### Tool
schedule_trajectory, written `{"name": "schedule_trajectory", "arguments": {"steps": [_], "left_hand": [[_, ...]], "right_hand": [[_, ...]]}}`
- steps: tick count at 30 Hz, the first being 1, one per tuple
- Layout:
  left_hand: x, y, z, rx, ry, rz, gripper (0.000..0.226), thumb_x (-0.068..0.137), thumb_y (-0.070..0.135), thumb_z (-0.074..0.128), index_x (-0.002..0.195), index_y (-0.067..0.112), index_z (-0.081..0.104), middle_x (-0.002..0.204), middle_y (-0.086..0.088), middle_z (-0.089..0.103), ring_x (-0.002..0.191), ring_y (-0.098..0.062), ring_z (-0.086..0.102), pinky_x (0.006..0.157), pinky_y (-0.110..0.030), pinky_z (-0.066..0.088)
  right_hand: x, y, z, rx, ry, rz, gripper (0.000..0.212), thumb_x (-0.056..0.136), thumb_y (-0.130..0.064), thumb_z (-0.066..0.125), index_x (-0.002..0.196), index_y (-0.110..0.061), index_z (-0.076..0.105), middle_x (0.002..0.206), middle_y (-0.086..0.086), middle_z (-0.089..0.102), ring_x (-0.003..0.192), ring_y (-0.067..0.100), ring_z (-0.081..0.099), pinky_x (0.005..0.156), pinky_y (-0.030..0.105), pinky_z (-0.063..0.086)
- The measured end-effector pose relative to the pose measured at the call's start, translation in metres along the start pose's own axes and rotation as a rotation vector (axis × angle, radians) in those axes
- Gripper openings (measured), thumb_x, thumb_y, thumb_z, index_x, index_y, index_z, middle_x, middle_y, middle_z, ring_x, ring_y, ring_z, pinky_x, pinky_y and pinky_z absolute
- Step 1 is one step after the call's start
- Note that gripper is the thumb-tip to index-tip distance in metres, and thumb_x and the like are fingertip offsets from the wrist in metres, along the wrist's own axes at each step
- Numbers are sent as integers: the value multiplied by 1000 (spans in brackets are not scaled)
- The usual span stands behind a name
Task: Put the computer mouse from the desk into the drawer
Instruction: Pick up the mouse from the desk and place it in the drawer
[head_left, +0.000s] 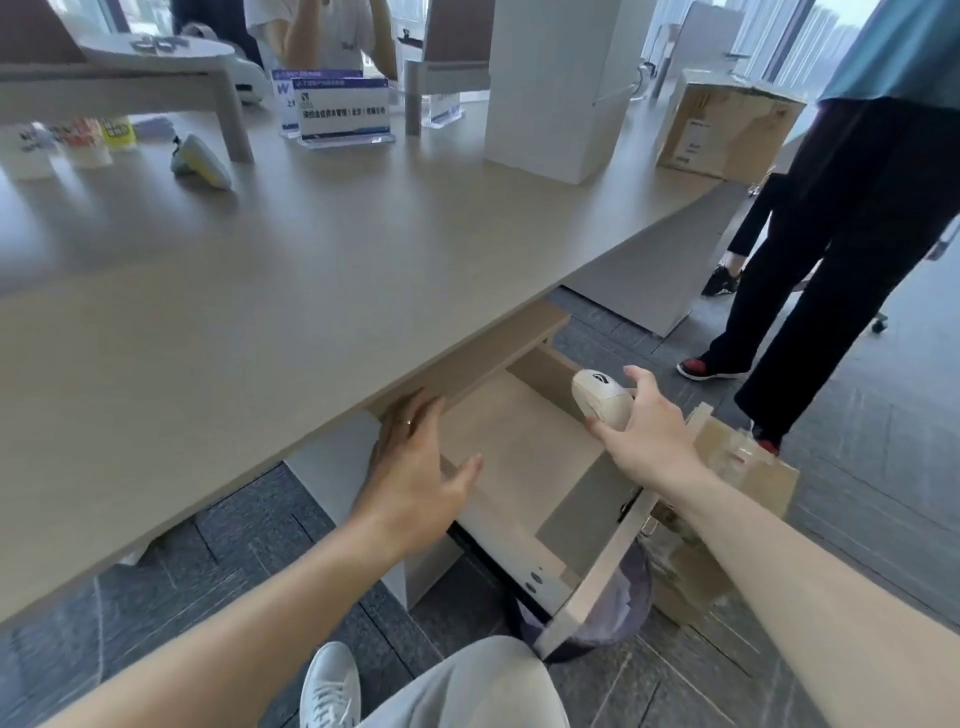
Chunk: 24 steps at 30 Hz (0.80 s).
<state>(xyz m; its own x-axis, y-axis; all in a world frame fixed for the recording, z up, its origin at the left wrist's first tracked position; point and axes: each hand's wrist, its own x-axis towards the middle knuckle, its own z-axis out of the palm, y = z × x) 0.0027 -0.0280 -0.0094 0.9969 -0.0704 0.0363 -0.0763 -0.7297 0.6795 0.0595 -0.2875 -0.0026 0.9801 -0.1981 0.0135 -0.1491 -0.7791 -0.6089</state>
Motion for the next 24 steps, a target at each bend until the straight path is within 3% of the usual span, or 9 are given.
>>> {"name": "schedule_trajectory", "arguments": {"steps": [3,7,13,16,21,24], "left_hand": [[2,-7,13,38,44,-13,86,93,52,52,161,20,8,170,8,1,156,-8,-7,125,-32,0],[4,-5,23,120,68,0,84,93,54,48,160,18,12,170,4,9,156,-11,-1,125,-32,-3],[14,-18,8,251,134,73,67,94,52,45,154,23,35,161,12,33,148,-7,22,117,-30,17],[16,-22,5,288,134,100,63,93,51,47,150,25,41,157,16,39,144,-8,29,113,-30,23],[20,-23,7,326,171,111,57,90,49,50,142,26,50,148,15,48,136,-12,40,107,-33,30],[21,-27,8,345,177,120,56,89,50,50,140,26,51,146,14,50,133,-13,43,106,-33,32]], "right_hand": [[10,-1,17,-62,-78,30,88,80,-37,76,151,-14,31,142,15,55,127,34,53,100,40,46],[24,-4,43,-194,-226,48,84,77,-35,78,145,-9,36,136,16,56,120,36,57,89,38,51],[45,-5,72,-378,-347,53,74,79,-20,71,143,-11,36,120,13,56,106,35,60,73,36,50],[53,-4,86,-430,-379,53,66,76,-22,69,134,-12,40,122,12,56,107,35,60,78,39,54],[70,-6,104,-449,-363,28,54,78,-23,66,126,-5,49,127,15,58,112,37,59,74,32,44],[78,-5,109,-436,-341,-10,50,78,-22,65,123,-4,50,125,16,59,111,39,60,74,33,46]]}}
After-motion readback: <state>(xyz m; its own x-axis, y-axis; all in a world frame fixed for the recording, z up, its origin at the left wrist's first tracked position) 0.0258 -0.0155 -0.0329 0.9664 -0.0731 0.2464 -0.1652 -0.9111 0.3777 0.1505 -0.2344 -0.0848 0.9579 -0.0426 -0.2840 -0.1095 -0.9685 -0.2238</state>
